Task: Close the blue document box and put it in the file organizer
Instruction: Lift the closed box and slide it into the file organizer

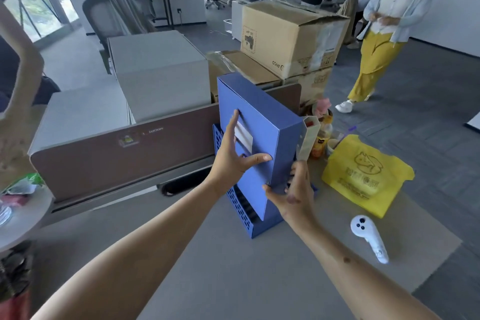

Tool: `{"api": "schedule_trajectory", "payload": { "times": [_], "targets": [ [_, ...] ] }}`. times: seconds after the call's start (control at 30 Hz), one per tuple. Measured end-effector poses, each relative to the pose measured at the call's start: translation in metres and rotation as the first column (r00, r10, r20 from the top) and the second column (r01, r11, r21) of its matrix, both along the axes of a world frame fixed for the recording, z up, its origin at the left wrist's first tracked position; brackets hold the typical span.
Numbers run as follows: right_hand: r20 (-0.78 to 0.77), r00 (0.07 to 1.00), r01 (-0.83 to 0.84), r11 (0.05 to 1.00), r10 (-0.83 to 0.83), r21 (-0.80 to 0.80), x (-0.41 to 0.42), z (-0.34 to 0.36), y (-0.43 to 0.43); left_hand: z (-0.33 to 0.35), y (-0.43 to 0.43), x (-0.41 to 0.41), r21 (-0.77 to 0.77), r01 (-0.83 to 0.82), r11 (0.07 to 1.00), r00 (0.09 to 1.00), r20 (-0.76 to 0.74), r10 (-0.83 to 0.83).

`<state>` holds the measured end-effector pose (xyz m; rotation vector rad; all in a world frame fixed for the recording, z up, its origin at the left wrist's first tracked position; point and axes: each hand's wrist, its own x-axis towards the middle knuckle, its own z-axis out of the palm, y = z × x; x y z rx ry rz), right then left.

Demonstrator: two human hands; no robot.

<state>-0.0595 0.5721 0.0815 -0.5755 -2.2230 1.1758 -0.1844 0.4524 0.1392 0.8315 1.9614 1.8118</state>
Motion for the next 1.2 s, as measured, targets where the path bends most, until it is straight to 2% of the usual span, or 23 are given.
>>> {"api": "schedule_trajectory", "payload": {
  "times": [0.17, 0.43, 0.57, 0.8, 1.0, 1.2],
  "targets": [
    [-0.015, 0.999, 0.030, 0.994, -0.032, -0.103, -0.005, -0.030, -0.005, -0.016, 0.000, -0.001, -0.019, 0.020, 1.000, 1.000, -0.013, -0.020],
    [0.019, 0.999, 0.030, 0.982, -0.027, -0.187, -0.011, -0.063, -0.008, -0.050, -0.004, -0.007, -0.162, -0.029, 0.986, 0.993, -0.119, 0.010],
    [0.048, 0.998, 0.043, 0.980, -0.034, -0.195, -0.011, -0.080, -0.010, -0.067, -0.007, -0.005, -0.249, -0.081, 0.965, 0.982, -0.184, 0.035],
    [0.076, 0.997, 0.038, 0.983, -0.025, -0.177, -0.014, -0.095, -0.014, -0.086, -0.011, -0.011, -0.327, -0.094, 0.940, 0.982, -0.186, 0.033],
    [0.051, 0.999, 0.016, 0.984, -0.007, -0.176, -0.018, -0.103, -0.011, -0.090, -0.012, -0.009, -0.350, -0.180, 0.919, 0.951, -0.301, 0.071],
    [0.124, 0.989, -0.057, 0.985, 0.078, -0.165, -0.020, -0.095, -0.006, -0.090, -0.011, 0.002, -0.355, -0.188, 0.916, 0.968, -0.225, 0.111]
  ]
}}
